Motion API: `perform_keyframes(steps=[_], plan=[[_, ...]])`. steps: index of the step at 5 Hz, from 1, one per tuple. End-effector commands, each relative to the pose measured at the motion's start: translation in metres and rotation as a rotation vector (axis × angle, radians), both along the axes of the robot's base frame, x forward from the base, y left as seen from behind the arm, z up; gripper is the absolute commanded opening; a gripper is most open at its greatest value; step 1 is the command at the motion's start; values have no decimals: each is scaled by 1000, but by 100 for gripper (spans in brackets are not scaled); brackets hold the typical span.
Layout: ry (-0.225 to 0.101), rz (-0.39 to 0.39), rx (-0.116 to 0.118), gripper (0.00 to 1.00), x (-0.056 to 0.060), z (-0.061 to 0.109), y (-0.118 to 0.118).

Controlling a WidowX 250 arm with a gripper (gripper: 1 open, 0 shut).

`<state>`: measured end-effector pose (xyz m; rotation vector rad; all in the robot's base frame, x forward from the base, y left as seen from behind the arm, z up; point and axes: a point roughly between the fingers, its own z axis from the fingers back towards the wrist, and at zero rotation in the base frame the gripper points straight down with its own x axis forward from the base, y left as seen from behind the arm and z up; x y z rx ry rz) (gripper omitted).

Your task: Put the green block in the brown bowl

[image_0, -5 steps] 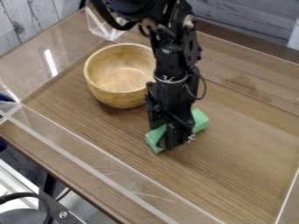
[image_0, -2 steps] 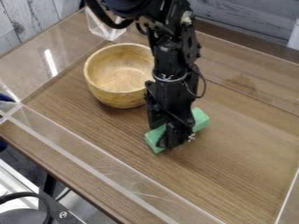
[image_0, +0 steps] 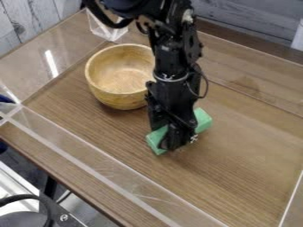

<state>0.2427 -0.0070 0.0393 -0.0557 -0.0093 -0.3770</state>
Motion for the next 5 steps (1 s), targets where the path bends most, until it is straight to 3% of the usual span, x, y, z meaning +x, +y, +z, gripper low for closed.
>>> perform_keyframes(steps=[1,3,4,5], plan=[[-79,19,-2,0,14,25,4],[-104,41,-1,0,19,42,7],[-133,62,6,0,24,54,11],[-168,118,27,0,37,71,27]])
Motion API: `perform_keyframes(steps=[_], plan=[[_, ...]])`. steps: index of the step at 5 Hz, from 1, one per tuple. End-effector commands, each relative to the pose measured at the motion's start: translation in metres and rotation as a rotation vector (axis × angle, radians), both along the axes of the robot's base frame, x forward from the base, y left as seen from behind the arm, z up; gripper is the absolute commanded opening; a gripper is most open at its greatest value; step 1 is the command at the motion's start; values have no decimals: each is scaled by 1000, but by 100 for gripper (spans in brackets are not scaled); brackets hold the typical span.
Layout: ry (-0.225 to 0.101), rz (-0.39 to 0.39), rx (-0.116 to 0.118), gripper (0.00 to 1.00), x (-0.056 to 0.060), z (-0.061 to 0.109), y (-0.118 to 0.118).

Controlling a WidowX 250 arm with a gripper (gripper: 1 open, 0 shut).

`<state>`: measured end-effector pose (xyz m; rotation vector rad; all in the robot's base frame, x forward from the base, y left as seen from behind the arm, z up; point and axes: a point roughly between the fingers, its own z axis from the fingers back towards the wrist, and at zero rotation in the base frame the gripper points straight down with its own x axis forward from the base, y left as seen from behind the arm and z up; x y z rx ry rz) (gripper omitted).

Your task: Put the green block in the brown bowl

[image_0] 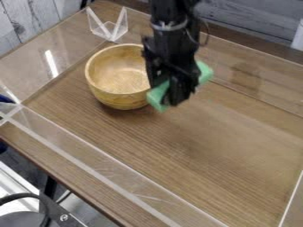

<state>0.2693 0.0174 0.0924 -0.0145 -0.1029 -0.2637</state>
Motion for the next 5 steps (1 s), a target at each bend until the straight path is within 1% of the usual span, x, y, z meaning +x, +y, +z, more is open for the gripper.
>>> perform_keyframes(steps=[1,2,3,5], plan=[[-81,78,22,0,25,24,33],[-74,148,34,0,30,21,72],[-68,180,42,0,29,14,94],[-39,184,52,0,35,-7,102]])
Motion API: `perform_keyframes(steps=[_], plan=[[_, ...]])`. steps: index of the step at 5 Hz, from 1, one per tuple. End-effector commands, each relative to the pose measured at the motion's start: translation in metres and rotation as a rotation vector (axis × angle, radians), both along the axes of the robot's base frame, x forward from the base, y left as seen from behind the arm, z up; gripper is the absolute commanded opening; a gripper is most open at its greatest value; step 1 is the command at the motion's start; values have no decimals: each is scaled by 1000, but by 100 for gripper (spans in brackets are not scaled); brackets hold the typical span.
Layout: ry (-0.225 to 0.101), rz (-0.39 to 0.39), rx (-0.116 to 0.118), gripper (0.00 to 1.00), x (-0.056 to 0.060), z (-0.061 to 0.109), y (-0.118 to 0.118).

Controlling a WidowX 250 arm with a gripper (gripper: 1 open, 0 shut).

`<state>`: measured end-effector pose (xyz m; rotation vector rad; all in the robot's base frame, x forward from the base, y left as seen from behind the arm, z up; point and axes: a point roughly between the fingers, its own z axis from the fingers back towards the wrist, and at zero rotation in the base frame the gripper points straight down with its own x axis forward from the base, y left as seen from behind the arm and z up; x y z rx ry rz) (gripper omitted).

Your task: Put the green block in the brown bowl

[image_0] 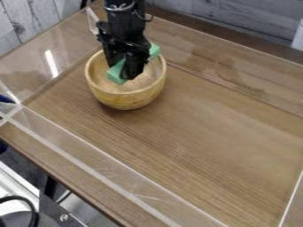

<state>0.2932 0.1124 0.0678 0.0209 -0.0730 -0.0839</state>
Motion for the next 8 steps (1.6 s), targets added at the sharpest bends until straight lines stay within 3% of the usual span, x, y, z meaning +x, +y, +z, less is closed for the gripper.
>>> perform_keyframes(steps=[1,8], plan=[[-54,0,28,0,12,12,8],[-51,-10,16,0,18,5,0]])
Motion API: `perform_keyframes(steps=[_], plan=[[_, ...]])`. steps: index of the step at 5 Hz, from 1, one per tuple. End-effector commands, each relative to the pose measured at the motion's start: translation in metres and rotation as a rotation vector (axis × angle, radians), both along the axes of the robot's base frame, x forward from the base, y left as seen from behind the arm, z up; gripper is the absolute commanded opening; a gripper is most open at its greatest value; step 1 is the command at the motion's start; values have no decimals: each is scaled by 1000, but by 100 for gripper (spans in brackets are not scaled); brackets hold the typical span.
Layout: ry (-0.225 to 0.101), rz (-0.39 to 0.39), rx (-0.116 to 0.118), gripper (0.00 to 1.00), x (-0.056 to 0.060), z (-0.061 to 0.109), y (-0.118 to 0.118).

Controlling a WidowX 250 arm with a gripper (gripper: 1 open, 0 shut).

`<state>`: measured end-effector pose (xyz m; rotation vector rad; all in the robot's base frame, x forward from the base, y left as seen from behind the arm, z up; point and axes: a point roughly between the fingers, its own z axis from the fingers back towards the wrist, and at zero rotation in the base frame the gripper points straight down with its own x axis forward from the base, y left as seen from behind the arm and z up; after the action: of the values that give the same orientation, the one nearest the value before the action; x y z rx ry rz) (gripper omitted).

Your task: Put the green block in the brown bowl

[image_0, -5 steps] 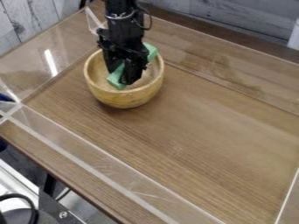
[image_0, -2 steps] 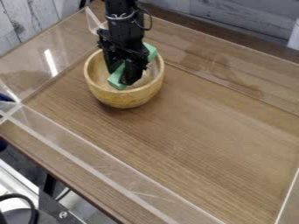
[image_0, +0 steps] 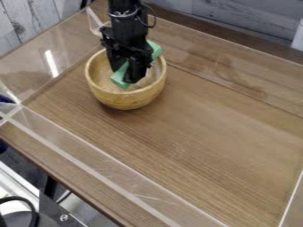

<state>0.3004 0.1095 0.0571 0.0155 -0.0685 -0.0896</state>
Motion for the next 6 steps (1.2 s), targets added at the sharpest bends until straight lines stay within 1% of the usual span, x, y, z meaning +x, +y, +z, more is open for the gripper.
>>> perform_keyframes(steps=[1,3,6], plan=[[-54,-4,19,0,12,13,2],[-38,9,18,0,15,3,7],[-23,20,13,0,20,-5,8]])
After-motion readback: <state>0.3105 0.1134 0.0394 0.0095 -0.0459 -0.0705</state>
